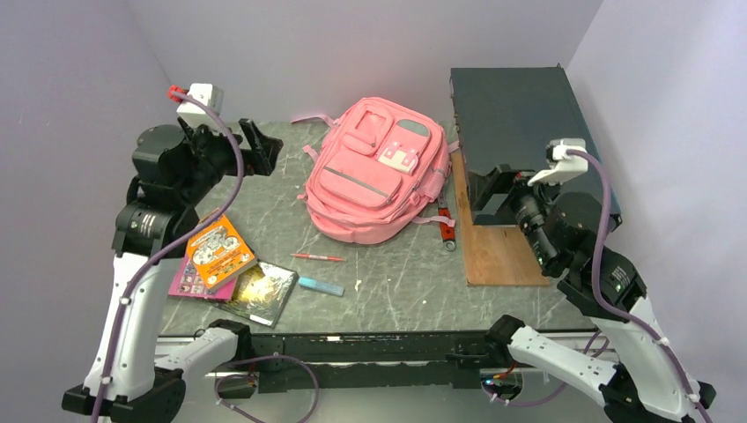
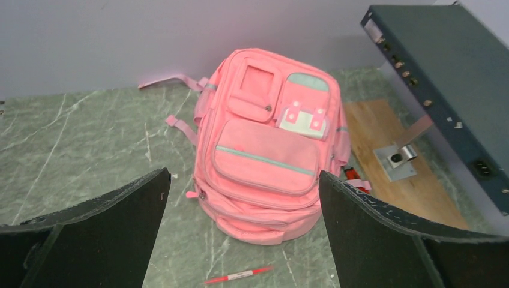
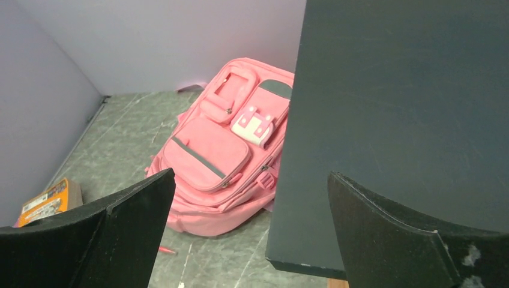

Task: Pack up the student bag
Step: Adjust the student bag at the center of the board.

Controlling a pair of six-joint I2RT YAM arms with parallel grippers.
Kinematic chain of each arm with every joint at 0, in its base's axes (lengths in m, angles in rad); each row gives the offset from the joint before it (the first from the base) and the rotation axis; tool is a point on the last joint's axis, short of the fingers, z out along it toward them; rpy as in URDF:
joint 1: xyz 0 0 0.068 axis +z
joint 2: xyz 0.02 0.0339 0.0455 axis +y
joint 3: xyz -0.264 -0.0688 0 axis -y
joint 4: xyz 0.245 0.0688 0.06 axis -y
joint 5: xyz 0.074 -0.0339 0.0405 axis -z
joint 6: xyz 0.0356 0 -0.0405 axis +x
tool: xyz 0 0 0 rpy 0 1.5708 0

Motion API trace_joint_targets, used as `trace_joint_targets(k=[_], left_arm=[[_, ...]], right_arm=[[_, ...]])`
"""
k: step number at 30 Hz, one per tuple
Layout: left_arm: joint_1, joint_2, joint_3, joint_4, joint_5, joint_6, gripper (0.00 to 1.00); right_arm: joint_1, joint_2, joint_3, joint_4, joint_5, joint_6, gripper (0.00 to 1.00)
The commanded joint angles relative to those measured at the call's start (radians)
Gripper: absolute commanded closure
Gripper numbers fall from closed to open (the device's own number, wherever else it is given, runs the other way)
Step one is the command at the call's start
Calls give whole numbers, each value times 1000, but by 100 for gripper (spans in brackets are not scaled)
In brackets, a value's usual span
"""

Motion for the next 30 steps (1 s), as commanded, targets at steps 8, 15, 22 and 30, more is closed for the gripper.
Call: trace_joint_targets(k=[8,15,22,30], left_arm=[[0,4,-224,151,-93,77,1],[14,-52,-294,121,-426,58,1],[85,-104,-340,135,-581,12,1],[172,11,-307,100,-425,-27,1]], right_arm=[[223,453,266,-106,7,-57,0],[451,742,331,17,114,-167,0],[478,1002,248,203,166,-237,1],[445,1219,216,380,204,-302,4]])
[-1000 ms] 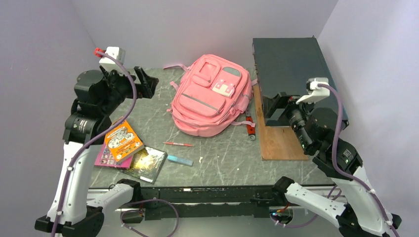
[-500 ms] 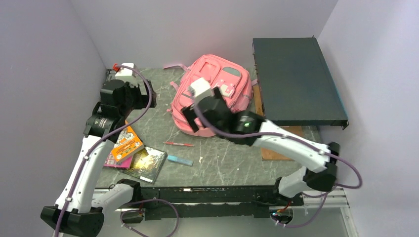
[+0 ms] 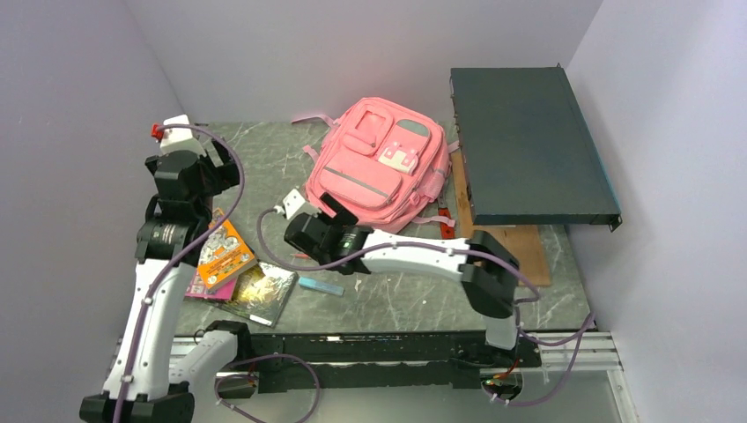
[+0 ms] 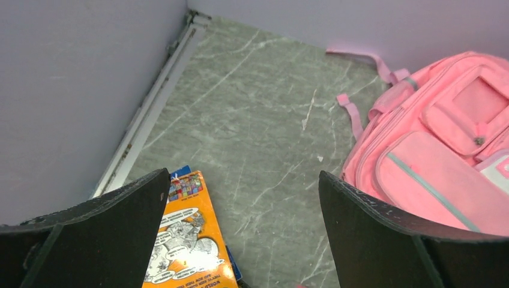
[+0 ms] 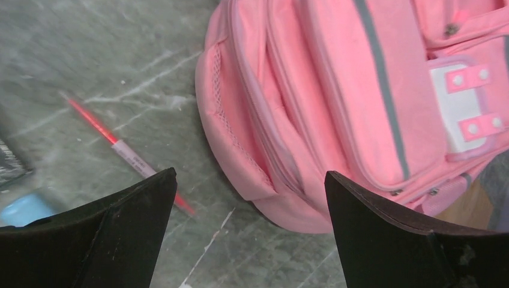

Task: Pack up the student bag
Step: Adjust the student bag at the center of the board.

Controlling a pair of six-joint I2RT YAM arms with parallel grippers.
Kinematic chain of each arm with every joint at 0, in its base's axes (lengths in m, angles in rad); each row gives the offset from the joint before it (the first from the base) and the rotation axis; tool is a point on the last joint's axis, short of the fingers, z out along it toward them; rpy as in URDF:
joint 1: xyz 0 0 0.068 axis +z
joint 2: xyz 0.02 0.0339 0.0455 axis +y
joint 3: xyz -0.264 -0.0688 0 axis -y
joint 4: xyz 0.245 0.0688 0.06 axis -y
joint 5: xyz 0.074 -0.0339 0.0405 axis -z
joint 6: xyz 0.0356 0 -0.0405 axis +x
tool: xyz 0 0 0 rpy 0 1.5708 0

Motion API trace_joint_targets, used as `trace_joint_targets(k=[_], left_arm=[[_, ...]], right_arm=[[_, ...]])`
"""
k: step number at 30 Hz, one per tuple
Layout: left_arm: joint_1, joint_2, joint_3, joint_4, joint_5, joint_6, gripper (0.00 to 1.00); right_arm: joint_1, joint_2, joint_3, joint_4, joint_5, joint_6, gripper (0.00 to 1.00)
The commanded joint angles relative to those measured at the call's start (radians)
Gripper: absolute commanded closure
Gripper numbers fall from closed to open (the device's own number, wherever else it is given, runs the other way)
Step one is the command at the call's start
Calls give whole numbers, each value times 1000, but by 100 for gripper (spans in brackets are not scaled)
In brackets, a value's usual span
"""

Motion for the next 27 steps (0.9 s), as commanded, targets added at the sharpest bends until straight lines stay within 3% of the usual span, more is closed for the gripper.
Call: trace_joint_targets(k=[1,6,9,14,18,21,23,27], left_arm=[[51,91,33,3,129,-36,1],[116,245,66,-16,384,-90,1],[142,352,76,-8,564,-120,1],[164,557,90,22,870,-182,8],[180,702,99,53,1011,-217,10],[180,740,83,97,1052,-242,8],[177,765,70,131,1077,-265,8],[164,843,71,176,1151,-381,11]], right_arm=[[-35,51,-11,142,53,-40,4],[-75,107,-48,243,58,-77,6],[-100,124,-63,259,64,-80,12],[-127,98,-168,387,-11,-134,37],[-133,76,-243,464,-99,-160,48],[-145,51,-277,492,-114,-149,73],[-152,27,-299,501,-101,-149,100],[-159,-77,-368,526,-157,-189,100]])
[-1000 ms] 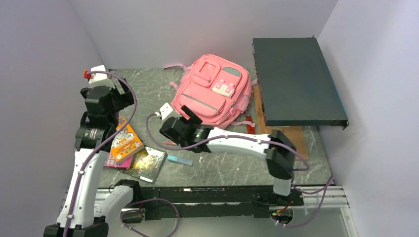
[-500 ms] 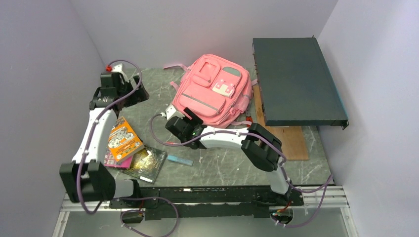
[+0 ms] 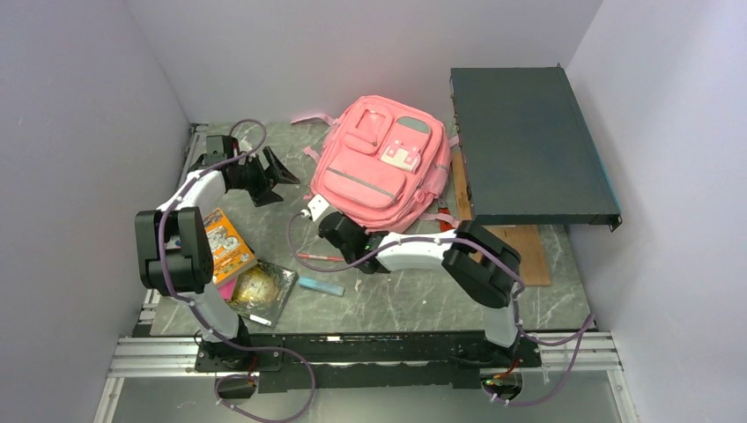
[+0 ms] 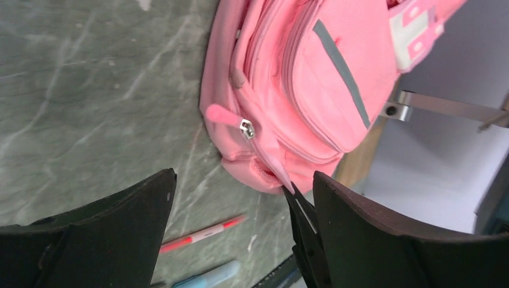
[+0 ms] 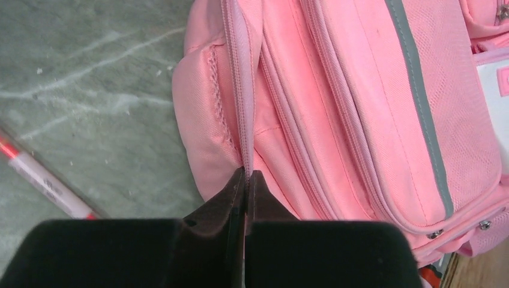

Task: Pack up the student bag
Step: Adjust the student bag at the center of the board.

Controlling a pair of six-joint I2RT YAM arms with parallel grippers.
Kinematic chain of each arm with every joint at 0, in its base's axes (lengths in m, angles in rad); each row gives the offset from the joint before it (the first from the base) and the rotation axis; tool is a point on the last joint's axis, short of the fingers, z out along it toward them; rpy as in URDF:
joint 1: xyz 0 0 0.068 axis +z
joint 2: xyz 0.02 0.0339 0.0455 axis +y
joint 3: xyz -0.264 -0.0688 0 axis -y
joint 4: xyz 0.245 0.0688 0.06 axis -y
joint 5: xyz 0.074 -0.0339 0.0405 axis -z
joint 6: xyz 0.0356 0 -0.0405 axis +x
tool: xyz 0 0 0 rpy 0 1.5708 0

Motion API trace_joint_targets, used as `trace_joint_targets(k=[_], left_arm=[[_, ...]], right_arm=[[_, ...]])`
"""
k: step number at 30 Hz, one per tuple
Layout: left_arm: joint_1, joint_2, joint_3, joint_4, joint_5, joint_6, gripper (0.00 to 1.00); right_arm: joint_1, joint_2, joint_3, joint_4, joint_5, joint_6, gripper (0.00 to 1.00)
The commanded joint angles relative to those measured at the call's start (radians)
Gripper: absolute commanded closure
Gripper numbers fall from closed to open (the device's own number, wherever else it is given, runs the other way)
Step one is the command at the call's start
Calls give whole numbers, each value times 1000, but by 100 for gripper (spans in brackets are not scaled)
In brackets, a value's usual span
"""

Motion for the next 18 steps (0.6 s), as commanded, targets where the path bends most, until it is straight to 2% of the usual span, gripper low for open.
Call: trace_joint_targets(k=[1,4,8,11,18], left_arm=[[-15,63,24,119,163,-149,12],[-42,103,57,152,159,-202,13],[-100,184,107,136,174,-173,13],[-163,216,126,112,183,-133,13],[-171,240,132,122,170,-148,28]], right_arm=[[-25,-155,-78,53,-55,-52,100],[-47,-242,-132,80,-150,-65,100],[-90,-320,-177,91,-270,-49,100],[-95,-345,-193,88,-287,-62,100],[-104,-405,-241,94,-315,-46,100]])
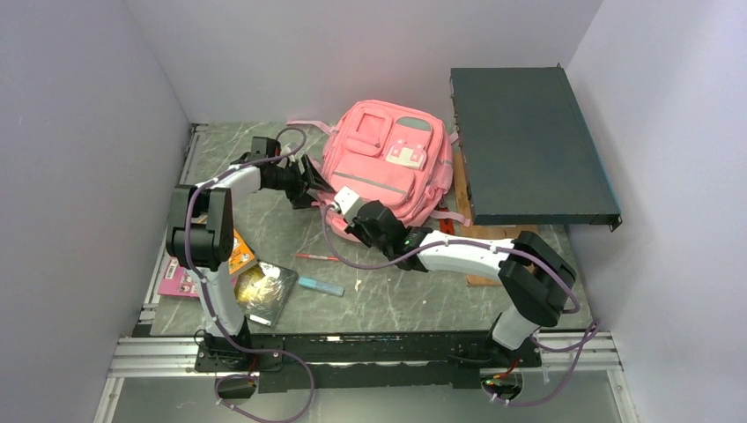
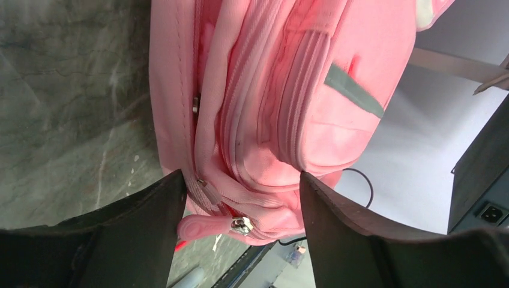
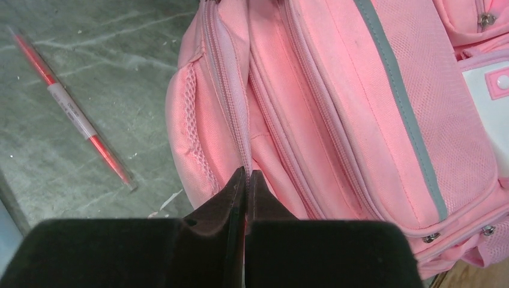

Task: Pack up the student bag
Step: Adjust the student bag at the center of the board.

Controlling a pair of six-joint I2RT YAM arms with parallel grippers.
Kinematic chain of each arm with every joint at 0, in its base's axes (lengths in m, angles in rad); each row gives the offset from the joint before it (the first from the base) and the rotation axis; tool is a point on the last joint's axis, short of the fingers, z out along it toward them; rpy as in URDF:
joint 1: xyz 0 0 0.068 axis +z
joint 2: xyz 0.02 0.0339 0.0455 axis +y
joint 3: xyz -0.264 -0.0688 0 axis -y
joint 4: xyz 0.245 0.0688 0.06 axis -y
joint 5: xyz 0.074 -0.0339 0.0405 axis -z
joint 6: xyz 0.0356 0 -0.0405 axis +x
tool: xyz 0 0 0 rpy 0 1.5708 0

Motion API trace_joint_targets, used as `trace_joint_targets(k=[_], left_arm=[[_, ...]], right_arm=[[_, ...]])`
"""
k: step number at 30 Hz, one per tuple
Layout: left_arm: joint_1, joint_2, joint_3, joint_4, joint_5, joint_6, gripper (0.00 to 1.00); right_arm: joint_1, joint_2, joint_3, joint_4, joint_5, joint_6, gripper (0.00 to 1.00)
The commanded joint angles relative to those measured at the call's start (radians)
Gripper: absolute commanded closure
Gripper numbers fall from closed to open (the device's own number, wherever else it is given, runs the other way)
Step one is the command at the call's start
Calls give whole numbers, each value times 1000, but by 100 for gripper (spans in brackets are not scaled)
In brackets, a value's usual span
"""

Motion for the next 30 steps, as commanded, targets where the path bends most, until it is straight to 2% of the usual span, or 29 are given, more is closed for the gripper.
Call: trace_joint_targets(k=[1,4,7,11,13,15,16,19,21,22,24,26,30], left_arm=[[22,15,48,19,24,8,30],[20,31,40,51,61,-11,36],[8,28,-8,144,126,-72,50],[-20,-5,-23,164,141,-80,65],[-28,-25,-28,157,137,-71,77],[-28,-48,-39,147,122,-62,95],[-29,-57,-44,149,123,-62,100],[-31,-90,-77,200,151,-93,100],[-33,-117,-106,240,171,-123,100],[-35,-131,-123,267,184,-151,100],[-39,-161,-154,331,211,-192,100],[-47,-191,-179,363,216,-202,100],[-73,-218,-173,315,208,-168,100]], right_arm=[[-1,-80,-10,79,-35,10,100],[-1,-99,-28,90,-45,18,100],[-1,-97,-20,80,-46,35,100],[0,-92,-2,63,-34,46,100],[0,-92,6,43,-15,63,100],[0,-88,27,-6,8,91,100],[1,-84,39,-31,22,111,93],[3,-63,130,-185,50,277,54],[2,-41,244,-354,36,475,43],[2,-36,284,-405,15,563,39],[1,-35,319,-448,-25,746,24],[-1,-22,352,-461,-74,883,21],[12,37,438,-517,-68,985,21]])
